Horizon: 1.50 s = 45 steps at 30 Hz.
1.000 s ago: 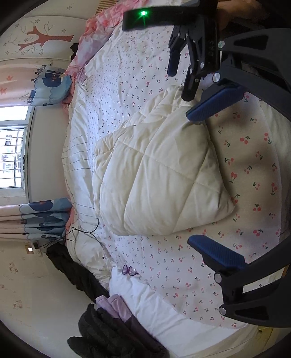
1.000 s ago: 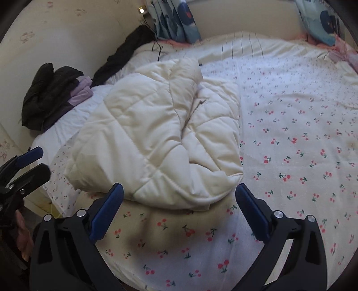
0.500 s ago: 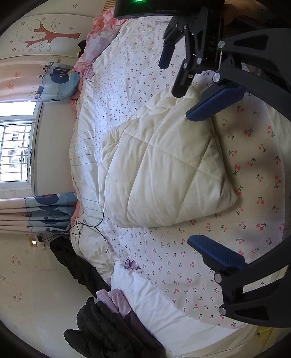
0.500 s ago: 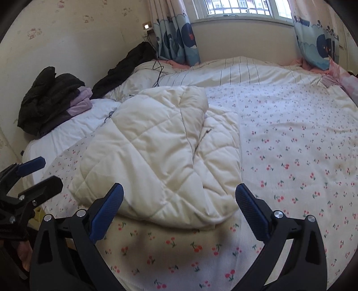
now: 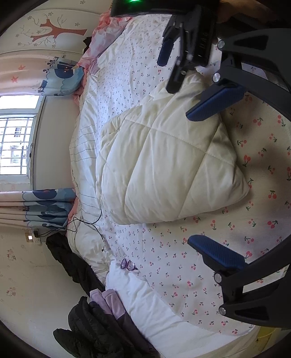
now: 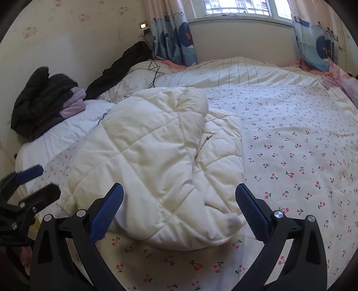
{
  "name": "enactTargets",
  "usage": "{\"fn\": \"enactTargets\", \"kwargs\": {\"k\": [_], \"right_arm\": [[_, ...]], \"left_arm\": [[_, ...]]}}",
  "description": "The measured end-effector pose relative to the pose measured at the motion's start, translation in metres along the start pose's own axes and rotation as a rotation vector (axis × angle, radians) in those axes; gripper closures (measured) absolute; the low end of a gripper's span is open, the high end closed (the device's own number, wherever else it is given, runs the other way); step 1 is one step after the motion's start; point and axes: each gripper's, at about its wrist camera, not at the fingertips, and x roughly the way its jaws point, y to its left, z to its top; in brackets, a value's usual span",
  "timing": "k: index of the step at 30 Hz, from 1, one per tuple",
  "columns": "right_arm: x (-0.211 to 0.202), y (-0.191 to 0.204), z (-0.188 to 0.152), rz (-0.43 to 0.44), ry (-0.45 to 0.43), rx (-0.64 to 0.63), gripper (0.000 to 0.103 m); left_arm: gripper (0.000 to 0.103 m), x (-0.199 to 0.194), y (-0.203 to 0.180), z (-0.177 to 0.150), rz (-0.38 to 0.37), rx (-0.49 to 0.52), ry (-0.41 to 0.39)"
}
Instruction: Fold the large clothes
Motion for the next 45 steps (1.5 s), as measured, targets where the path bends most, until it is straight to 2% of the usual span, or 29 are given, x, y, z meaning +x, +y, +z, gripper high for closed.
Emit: {"fn": "enactTargets", "kwargs": {"k": [2,4,6,8,11,13,15,17,20,22,23,25,28,32,34,36,38,40,43,45], "right_arm": [[0.007,-0.02,0.005,0.068,0.032,0.106,0.006],[0.019,-0.035,0.009,0.068,0.081,0.177,0.006],[0.034,-0.049,0.011,0.12,0.129,0.242,0.006],[0.046,-0.055,0.01,0.136,0.189,0.267,0.006],[0.06,-0.068,0.003,0.213,0.244,0.357,0.006],[0.062,-0.076,-0.001,0.242,0.25,0.403,0.006],[0.063,-0.082,-0.003,0.279,0.257,0.433,0.006],[0.065,-0.088,-0.003,0.303,0.267,0.462,0.006],[0.062,-0.1,-0.001,0.336,0.247,0.503,0.006],[0.062,-0.104,0.004,0.338,0.239,0.504,0.006],[0.061,-0.105,0.006,0.338,0.236,0.5,0.006],[0.069,-0.103,0.005,0.35,0.263,0.495,0.006],[0.09,-0.097,0.001,0.372,0.328,0.495,0.006],[0.096,-0.111,0.001,0.432,0.324,0.579,0.006],[0.09,-0.128,0.001,0.437,0.27,0.647,0.006],[0.082,-0.139,0.006,0.395,0.221,0.65,0.006],[0.09,-0.136,0.008,0.395,0.253,0.625,0.006],[0.11,-0.123,0.006,0.433,0.337,0.6,0.006],[0.12,-0.116,0.011,0.459,0.358,0.598,0.006],[0.125,-0.11,0.014,0.504,0.356,0.585,0.006]], "left_arm": [[0.006,0.002,0.0,0.0,-0.003,-0.003,0.006],[0.006,0.007,0.007,0.0,-0.032,-0.019,0.028],[0.006,0.018,0.029,0.0,-0.119,-0.124,0.081],[0.006,0.032,0.062,-0.004,-0.23,-0.298,0.142],[0.006,0.054,0.098,-0.014,-0.312,-0.481,0.212],[0.006,0.065,0.108,-0.019,-0.314,-0.53,0.247],[0.006,0.078,0.111,-0.023,-0.37,-0.58,0.275],[0.006,0.085,0.113,-0.023,-0.407,-0.616,0.282],[0.006,0.091,0.126,-0.014,-0.437,-0.692,0.237],[0.006,0.101,0.133,-0.008,-0.494,-0.746,0.235],[0.006,0.106,0.133,-0.006,-0.518,-0.757,0.246],[0.006,0.127,0.127,-0.004,-0.556,-0.736,0.316],[0.005,0.156,0.11,-0.007,-0.672,-0.761,0.376],[0.005,0.153,0.085,0.012,-0.618,-0.617,0.397],[0.006,0.152,0.085,0.018,-0.621,-0.601,0.406],[0.006,0.153,0.095,0.019,-0.64,-0.63,0.398],[0.006,0.163,0.103,0.016,-0.685,-0.687,0.403],[0.006,0.172,0.102,0.013,-0.719,-0.698,0.42],[0.005,0.174,0.089,0.016,-0.698,-0.645,0.426],[0.006,0.162,0.079,0.025,-0.659,-0.577,0.378]]}}
